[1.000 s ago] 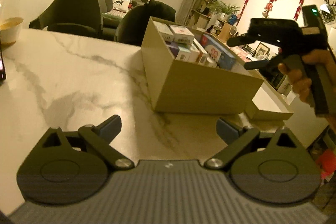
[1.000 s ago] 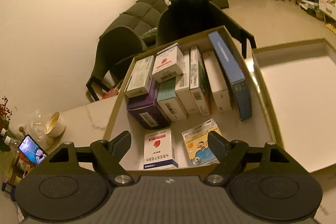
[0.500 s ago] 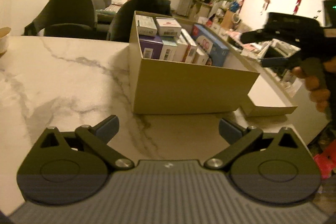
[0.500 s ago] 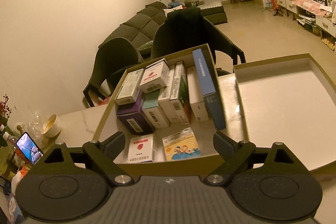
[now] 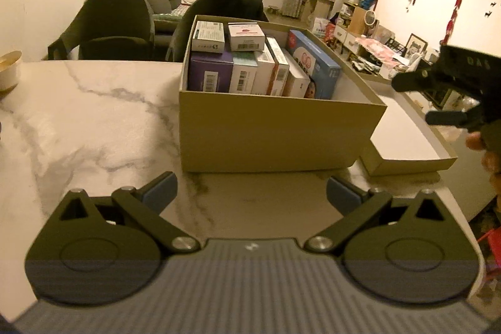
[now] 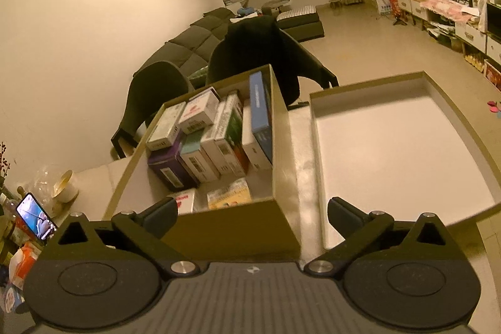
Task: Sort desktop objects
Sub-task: 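Raise the open right gripper out of the tall box, then reach the right gripper to the cardboard lid rim and grasp it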
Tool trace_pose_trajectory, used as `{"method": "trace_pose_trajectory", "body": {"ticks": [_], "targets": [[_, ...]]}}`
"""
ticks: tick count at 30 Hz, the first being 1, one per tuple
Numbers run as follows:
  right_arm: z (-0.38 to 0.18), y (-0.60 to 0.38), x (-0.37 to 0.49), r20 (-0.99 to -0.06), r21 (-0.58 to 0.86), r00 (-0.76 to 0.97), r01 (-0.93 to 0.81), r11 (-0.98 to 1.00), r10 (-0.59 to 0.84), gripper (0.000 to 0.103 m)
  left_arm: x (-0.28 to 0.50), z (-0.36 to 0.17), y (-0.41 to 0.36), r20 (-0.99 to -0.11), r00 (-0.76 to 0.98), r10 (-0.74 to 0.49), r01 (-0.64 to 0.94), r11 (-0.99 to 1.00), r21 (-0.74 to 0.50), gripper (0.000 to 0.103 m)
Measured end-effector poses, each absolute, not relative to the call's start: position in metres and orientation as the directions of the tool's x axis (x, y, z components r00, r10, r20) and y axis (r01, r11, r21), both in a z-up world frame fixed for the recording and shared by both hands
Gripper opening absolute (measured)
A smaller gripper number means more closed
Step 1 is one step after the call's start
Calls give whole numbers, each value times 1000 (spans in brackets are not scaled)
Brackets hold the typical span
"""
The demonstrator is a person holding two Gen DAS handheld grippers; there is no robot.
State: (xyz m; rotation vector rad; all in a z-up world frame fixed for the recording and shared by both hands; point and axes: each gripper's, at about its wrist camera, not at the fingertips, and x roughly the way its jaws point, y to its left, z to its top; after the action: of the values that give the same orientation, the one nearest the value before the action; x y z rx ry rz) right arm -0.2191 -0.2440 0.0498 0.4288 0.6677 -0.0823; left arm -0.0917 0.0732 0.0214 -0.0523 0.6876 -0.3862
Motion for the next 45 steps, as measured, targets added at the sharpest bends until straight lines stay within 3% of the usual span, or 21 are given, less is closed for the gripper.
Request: {"method": "trace_pose_trajectory", "body": {"ticks": [18,33,45], "targets": [[14,-290,-281,-615,416,789,321,851,3,103,-120,18,44,-565,742,-361,297,933,-205,103],[-28,-365,-317,-649,492,755,514,702,-97,103,-119,2,28,-584,721,-373,308,927,-213,103],[-59,-405,-317,-655,574,752,559,598,-75,103,-106,-9,19,-603,690,-401,323,916,-239,103]]}}
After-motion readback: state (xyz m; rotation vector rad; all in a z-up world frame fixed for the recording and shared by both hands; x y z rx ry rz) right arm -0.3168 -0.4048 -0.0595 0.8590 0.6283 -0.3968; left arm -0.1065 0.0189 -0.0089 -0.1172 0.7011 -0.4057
